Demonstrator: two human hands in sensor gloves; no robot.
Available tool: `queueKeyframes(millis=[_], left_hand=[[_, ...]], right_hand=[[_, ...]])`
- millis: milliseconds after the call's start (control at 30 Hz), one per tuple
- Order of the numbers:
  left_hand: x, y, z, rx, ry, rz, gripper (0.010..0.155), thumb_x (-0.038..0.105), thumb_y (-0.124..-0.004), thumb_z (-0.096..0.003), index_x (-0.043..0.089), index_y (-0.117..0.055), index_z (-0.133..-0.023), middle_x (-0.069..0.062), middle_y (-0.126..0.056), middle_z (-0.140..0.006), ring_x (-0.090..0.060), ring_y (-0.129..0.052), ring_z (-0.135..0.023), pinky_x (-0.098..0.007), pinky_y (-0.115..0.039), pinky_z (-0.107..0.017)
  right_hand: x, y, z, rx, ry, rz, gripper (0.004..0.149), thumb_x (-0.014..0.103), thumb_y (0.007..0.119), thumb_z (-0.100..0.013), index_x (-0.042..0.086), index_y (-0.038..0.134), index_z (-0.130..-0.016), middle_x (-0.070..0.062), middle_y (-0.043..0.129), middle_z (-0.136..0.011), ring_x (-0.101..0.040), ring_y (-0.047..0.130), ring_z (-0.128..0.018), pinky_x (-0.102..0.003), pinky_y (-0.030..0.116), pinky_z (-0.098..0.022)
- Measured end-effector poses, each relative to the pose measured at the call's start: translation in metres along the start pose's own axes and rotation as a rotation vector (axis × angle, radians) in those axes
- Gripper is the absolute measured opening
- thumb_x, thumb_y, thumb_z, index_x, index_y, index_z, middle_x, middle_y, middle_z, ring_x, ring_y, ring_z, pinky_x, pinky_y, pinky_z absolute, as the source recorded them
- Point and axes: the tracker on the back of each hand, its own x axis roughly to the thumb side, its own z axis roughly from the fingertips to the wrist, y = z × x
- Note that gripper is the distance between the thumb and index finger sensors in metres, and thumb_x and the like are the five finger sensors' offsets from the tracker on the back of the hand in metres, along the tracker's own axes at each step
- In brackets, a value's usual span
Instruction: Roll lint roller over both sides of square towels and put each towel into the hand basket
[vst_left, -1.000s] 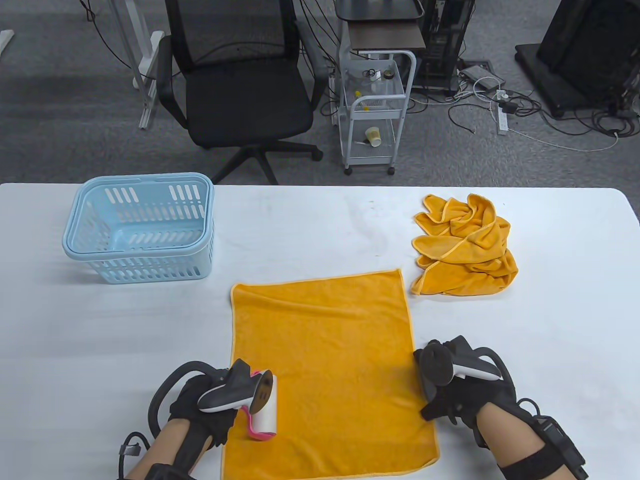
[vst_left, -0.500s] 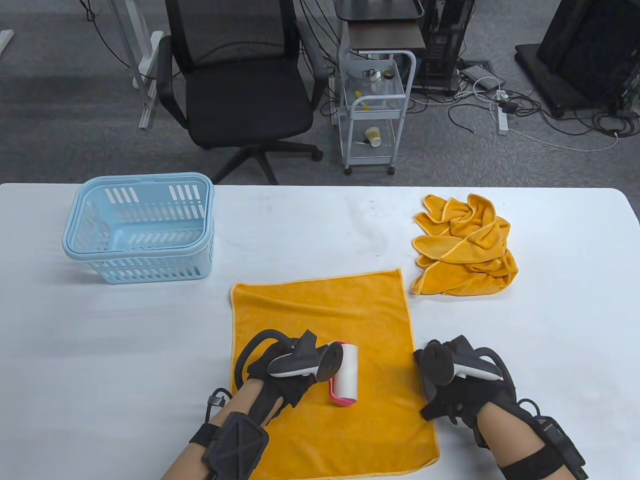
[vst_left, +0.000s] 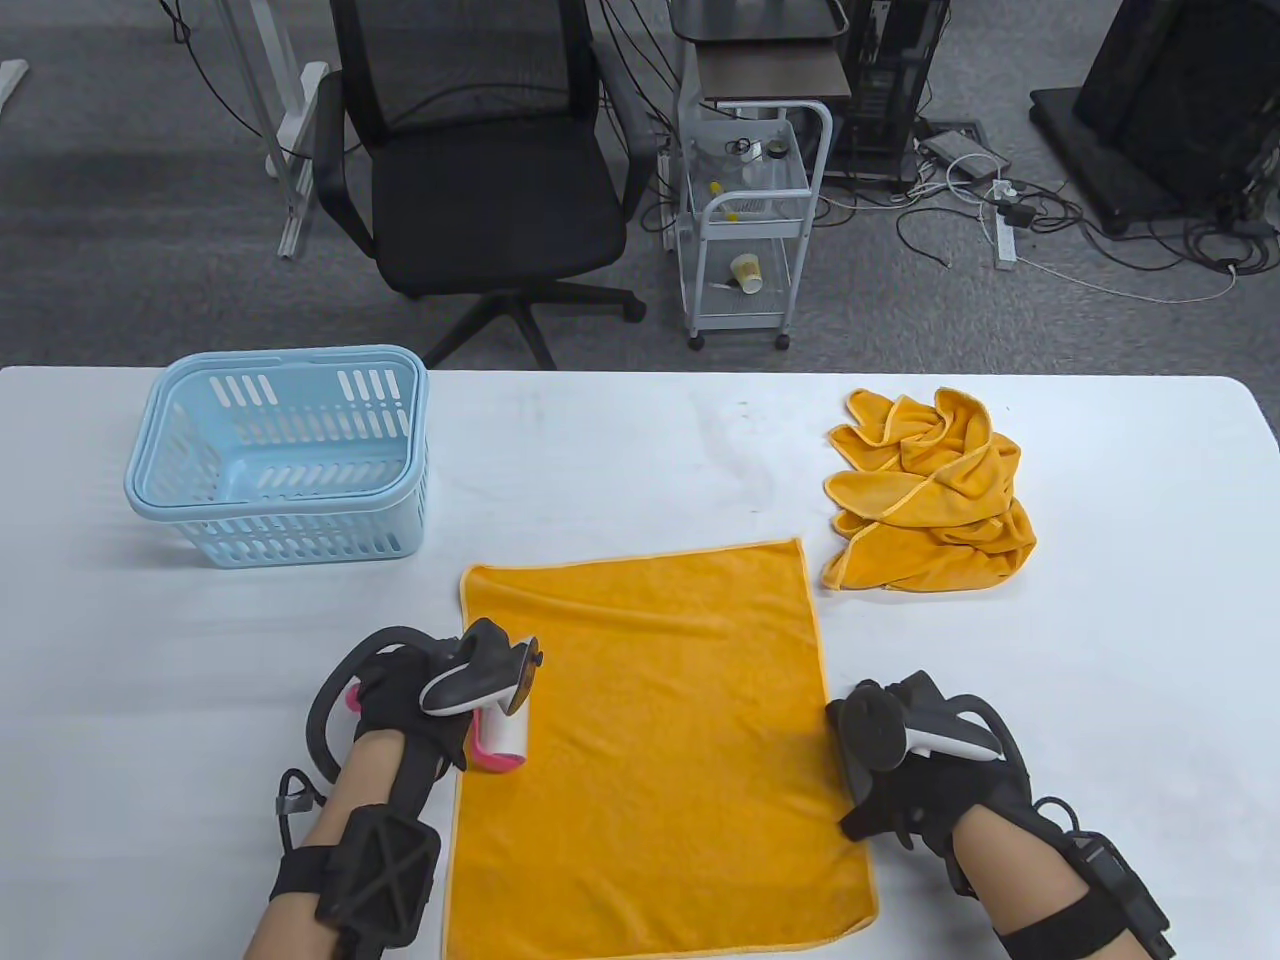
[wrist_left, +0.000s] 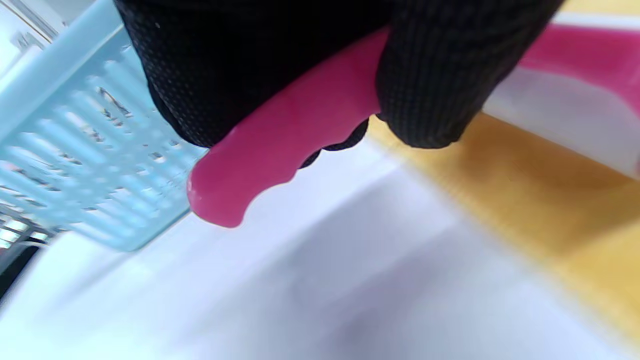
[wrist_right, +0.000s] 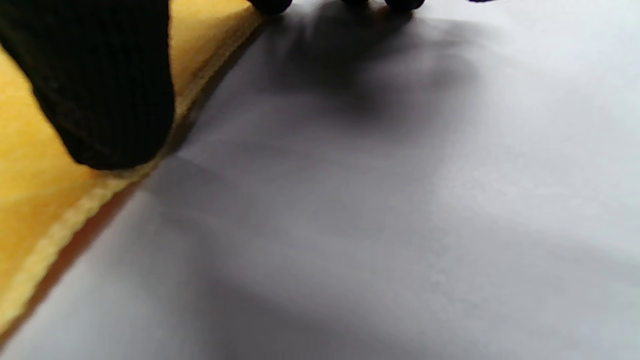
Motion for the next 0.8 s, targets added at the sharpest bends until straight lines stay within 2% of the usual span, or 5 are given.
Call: queueKeyframes(millis=[100, 200, 367, 500, 800], left_hand=[[0.033, 0.023, -0.008, 0.087, -0.146, 0.17, 0.056, 0.045, -0.087, -0.0466, 0.038, -0.068, -0.099, 0.004, -0.083, -0.101, -0.028, -0.098, -0.087, -0.052, -0.083, -0.063], [0.07, 0.038, -0.017, 0.134, -0.242, 0.186, 0.058, 0.046, -0.085, -0.0462, 0.038, -0.066, -0.1, 0.004, -0.084, -0.099, -0.027, -0.1, -0.085, -0.051, -0.084, -0.061], [0.101, 0.042, -0.032, 0.117, -0.282, 0.128, 0.058, 0.046, -0.085, -0.0464, 0.038, -0.065, -0.1, 0.005, -0.085, -0.098, -0.026, -0.101, -0.084, -0.051, -0.084, -0.062], [0.087, 0.036, -0.036, 0.095, -0.19, 0.035, 0.057, 0.043, -0.086, -0.0461, 0.04, -0.066, -0.099, 0.005, -0.086, -0.098, -0.028, -0.1, -0.086, -0.053, -0.083, -0.064], [0.013, 0.014, -0.028, 0.003, 0.141, -0.346, 0.056, 0.042, -0.087, -0.0465, 0.042, -0.067, -0.099, 0.006, -0.084, -0.102, -0.028, -0.096, -0.092, -0.054, -0.079, -0.068]], right_hand=[[0.0, 0.0, 0.0, -0.002, -0.002, -0.007, 0.109, 0.059, 0.092, -0.042, 0.012, 0.025, -0.114, -0.029, 0.019, -0.115, -0.059, 0.026, -0.103, -0.076, 0.041, -0.066], [0.0, 0.001, 0.0, -0.004, -0.002, -0.015, 0.11, 0.059, 0.092, -0.042, 0.012, 0.025, -0.114, -0.029, 0.018, -0.115, -0.059, 0.025, -0.103, -0.076, 0.041, -0.066], [-0.001, 0.001, 0.0, -0.005, -0.001, -0.021, 0.109, 0.059, 0.092, -0.042, 0.012, 0.025, -0.114, -0.028, 0.018, -0.115, -0.058, 0.025, -0.103, -0.076, 0.041, -0.067], [-0.001, 0.001, 0.0, -0.005, -0.001, -0.026, 0.109, 0.059, 0.092, -0.042, 0.012, 0.025, -0.114, -0.028, 0.018, -0.115, -0.058, 0.025, -0.103, -0.076, 0.04, -0.067], [0.0, 0.001, -0.001, -0.007, 0.002, -0.027, 0.109, 0.059, 0.092, -0.042, 0.012, 0.025, -0.114, -0.029, 0.018, -0.115, -0.059, 0.025, -0.103, -0.076, 0.04, -0.066]])
